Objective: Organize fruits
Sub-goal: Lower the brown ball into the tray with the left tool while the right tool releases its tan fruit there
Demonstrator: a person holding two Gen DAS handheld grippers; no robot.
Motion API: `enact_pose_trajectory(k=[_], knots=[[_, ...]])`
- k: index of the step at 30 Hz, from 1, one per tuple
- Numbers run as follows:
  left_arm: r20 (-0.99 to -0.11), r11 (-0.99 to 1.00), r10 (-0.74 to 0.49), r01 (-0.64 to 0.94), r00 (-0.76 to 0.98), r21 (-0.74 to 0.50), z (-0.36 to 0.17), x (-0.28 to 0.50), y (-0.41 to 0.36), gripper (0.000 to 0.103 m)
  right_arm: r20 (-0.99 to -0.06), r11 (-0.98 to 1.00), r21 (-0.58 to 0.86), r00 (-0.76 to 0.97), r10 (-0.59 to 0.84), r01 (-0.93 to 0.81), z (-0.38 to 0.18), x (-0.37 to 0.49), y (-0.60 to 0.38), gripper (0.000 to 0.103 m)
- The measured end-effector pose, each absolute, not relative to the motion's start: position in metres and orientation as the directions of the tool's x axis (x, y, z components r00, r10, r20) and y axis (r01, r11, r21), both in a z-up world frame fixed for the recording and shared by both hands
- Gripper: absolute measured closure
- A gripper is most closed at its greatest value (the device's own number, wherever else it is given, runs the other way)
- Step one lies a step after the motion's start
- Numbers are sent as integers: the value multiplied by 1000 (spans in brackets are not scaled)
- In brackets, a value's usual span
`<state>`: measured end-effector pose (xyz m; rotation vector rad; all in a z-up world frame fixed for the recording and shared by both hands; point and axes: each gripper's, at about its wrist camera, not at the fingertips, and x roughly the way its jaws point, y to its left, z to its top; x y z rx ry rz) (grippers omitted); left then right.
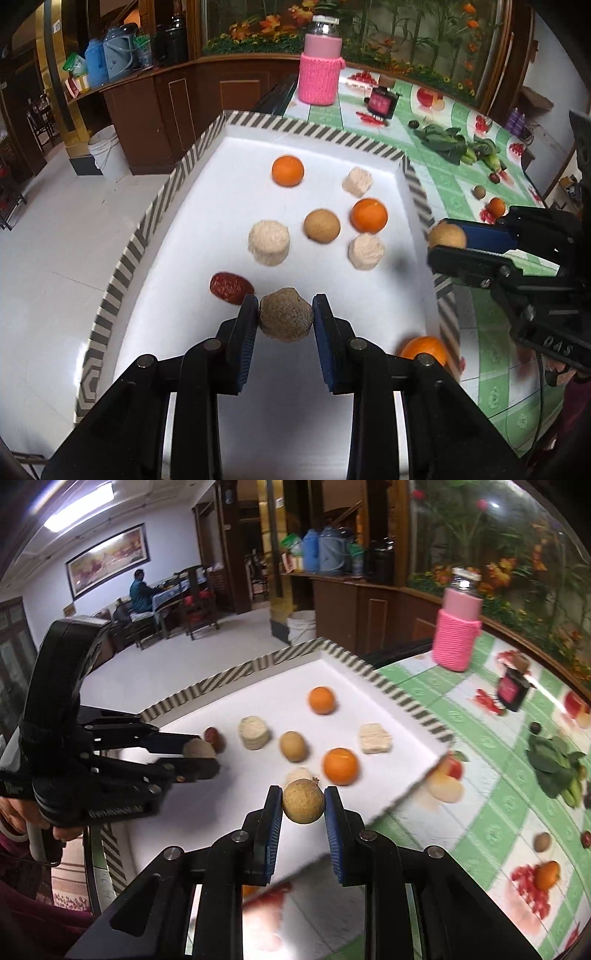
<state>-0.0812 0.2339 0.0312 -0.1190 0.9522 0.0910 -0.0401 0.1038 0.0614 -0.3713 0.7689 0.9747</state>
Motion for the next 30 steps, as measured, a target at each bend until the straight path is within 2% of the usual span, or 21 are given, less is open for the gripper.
enact_pose_trajectory(k=[19,25,26,29,30], knots=[[-827,984,67,-172,558,-37,20,-79,239,75,-795,477,32,267,545,-878,20,-45,142,80],[-826,983,89,-181,556,-16,19,-80,238,75,-791,469,40,259,554,-882,13,-47,141,78],[-826,983,89,-183,556,-17,19,-80,238,75,-790,469,41,259,556,-882,14,-48,140,77],[-822,982,85,-189,563,-27,19,-81,240,74,-779,473,57,258,572,-879,20,-49,137,65],[-821,981,91,-193,564,-24,20,-82,240,71,-769,475,68,257,585,-877,22,-49,133,62]])
